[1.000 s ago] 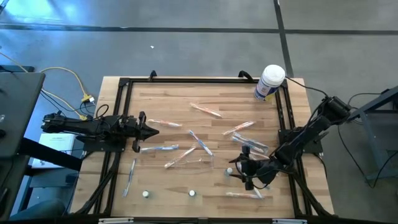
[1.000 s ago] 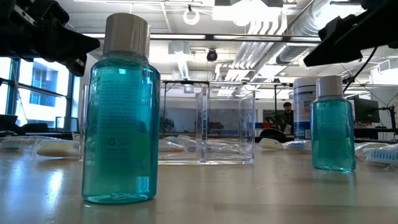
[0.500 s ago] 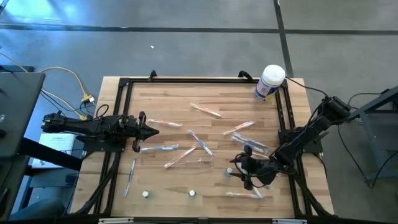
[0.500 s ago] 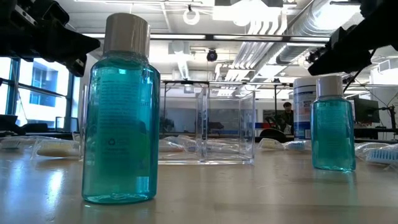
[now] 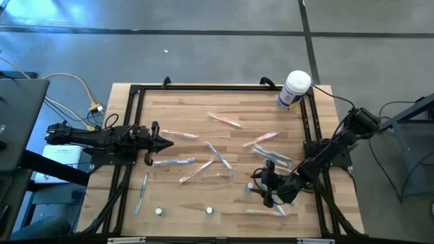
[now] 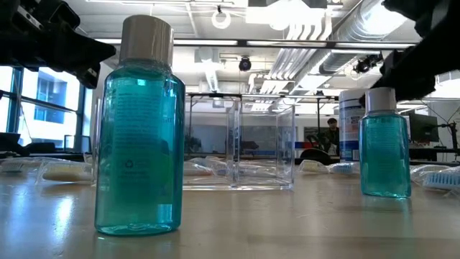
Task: Pick & Place toothbrushing station
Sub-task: Put the blue mouthwash into the transparent organizer, then put the blue toothbrush into the transparent organizer
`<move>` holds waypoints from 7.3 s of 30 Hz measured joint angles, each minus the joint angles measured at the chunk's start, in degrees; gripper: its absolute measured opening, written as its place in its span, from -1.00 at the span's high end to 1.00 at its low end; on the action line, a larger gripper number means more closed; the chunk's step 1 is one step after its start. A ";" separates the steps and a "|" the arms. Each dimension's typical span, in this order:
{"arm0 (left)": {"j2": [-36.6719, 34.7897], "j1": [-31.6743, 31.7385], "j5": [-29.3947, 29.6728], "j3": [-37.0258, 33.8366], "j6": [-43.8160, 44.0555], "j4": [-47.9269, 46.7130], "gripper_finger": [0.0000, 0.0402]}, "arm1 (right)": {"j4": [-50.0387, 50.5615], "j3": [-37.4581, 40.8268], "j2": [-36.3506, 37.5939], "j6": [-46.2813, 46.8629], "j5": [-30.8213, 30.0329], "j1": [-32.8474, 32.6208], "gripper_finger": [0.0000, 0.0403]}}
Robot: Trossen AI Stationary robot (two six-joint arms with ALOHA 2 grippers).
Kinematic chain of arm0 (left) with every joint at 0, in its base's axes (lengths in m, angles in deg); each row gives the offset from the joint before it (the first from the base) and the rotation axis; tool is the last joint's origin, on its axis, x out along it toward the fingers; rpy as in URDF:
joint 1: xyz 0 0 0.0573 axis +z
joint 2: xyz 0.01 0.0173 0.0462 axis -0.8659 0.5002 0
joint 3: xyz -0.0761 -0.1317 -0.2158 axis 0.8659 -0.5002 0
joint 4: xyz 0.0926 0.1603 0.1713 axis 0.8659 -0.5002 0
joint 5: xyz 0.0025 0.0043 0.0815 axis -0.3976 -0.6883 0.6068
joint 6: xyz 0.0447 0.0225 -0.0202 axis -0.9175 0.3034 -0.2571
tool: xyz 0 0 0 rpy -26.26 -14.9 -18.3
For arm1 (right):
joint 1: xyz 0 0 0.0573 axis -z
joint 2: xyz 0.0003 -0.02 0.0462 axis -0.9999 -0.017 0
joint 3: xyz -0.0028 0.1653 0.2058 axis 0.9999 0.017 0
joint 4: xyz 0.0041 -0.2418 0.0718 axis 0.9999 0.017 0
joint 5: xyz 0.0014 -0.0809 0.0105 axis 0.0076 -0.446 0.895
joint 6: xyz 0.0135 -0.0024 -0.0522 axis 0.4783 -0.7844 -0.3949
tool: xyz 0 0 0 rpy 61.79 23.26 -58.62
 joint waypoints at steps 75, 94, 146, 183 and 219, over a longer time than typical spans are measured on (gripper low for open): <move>0.01 -1.82 -1.69 0.00 2.97 -2.15 0.99 | 5.52 -32.20 -13.14 -45.45 27.24 21.50 0.59; 0.01 -1.99 -1.70 0.00 2.47 -2.19 0.99 | 10.32 -32.14 -18.68 -43.52 28.70 26.64 0.59; 0.03 -2.01 -1.73 0.00 3.10 -3.06 0.99 | 14.23 -32.13 -21.43 -42.63 33.41 26.97 0.48; 0.02 -2.01 -1.77 0.00 3.08 -3.08 0.99 | 12.68 -32.11 -22.01 -42.23 32.06 27.35 0.32; 35.83 -22.27 29.03 23.45 -6.45 1.29 0.63 | 34.21 -32.13 -1.72 -20.98 28.35 16.30 0.37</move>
